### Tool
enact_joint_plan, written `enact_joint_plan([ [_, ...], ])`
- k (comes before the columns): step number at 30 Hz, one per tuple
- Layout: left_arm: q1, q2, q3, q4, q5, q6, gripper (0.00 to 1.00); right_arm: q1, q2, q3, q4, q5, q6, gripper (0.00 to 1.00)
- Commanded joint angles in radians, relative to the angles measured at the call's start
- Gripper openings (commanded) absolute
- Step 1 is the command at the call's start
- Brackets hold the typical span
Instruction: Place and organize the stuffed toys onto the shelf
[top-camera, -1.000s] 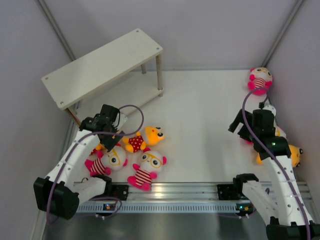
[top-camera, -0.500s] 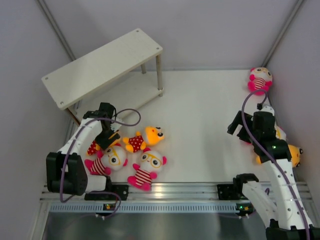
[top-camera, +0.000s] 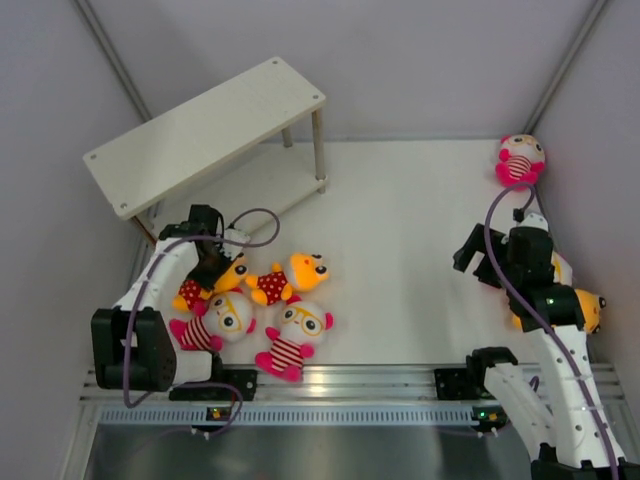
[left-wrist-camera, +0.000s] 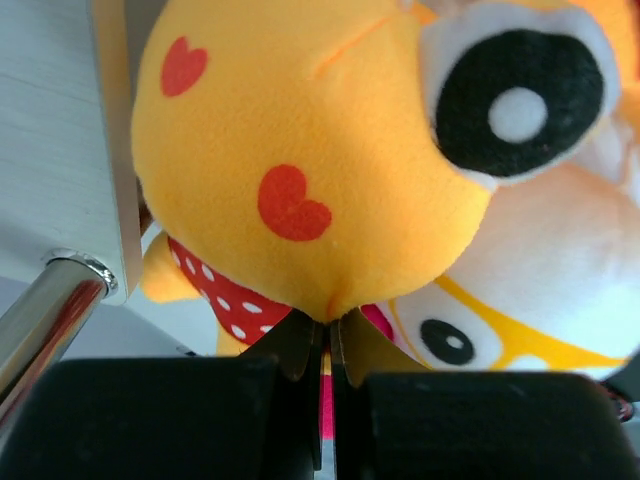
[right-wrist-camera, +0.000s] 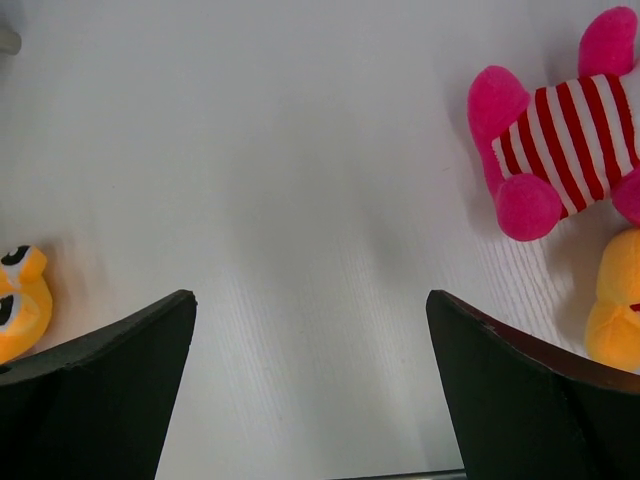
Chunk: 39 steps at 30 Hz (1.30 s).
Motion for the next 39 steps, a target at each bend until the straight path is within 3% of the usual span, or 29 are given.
enact_joint_plan([
  [1,0.004,-0.099,0.067,0.003,0.153,-0.068,0.00,-0.009,-0.013,0.045,0.066,-0.053,-0.015,0.99],
  [5,0.004,-0.153,0.173,0.004,0.214,-0.176,0.00,-0.009,-0.021,0.056,0.070,-0.072,-0.009,0.99],
  [8,0.002,-0.150,0.260,0.009,0.246,-0.346,0.00,-0.009,-0.025,0.059,0.069,-0.072,-0.002,0.99],
  [12,-0.007,-0.085,0.368,0.036,0.182,-0.558,0.00,-0.007,-0.033,0.053,0.075,-0.072,0.013,0.99],
  [14,-0.025,-0.071,0.414,0.046,0.156,-0.578,0.00,-0.007,-0.036,0.053,0.074,-0.103,0.014,0.99],
  [17,-0.151,-0.087,0.458,0.041,0.133,-0.529,0.00,-0.009,-0.047,0.058,0.052,-0.098,0.016,0.99],
  [19,-0.310,-0.126,0.469,0.040,0.140,-0.500,0.00,-0.007,-0.061,0.062,0.044,-0.083,0.014,0.99],
  [20,-0.396,-0.139,0.480,0.038,0.191,-0.491,0.00,-0.009,-0.065,0.065,0.038,-0.083,0.013,0.99],
  [22,-0.447,-0.172,0.490,0.040,0.252,-0.466,0.00,-0.009,-0.073,0.070,0.038,-0.089,0.010,0.99],
  [26,-0.458,-0.176,0.526,0.041,0.283,-0.487,0.00,-0.007,-0.101,0.039,0.171,-0.318,-0.018,0.99],
  [27,-0.458,-0.173,0.541,0.041,0.295,-0.513,0.00,-0.006,-0.114,0.013,0.234,-0.456,0.010,0.99],
  [30,-0.449,-0.164,0.618,0.043,0.366,-0.569,0.00,0.031,-0.122,-0.019,0.489,-0.564,0.100,0.99],
  [33,-0.429,-0.147,0.713,0.041,0.424,-0.581,0.00,0.187,-0.075,0.019,0.639,-0.418,0.039,0.99],
  [35,-0.412,-0.140,0.762,0.043,0.447,-0.615,0.00,0.397,0.046,0.063,0.684,-0.301,-0.034,0.99],
  [36,-0.406,-0.135,0.773,0.041,0.456,-0.626,0.00,0.566,0.104,0.132,0.686,-0.185,-0.127,0.99],
  [39,-0.372,-0.130,0.791,0.041,0.470,-0.644,0.00,0.874,0.370,0.324,0.676,-0.031,-0.333,0.99],
])
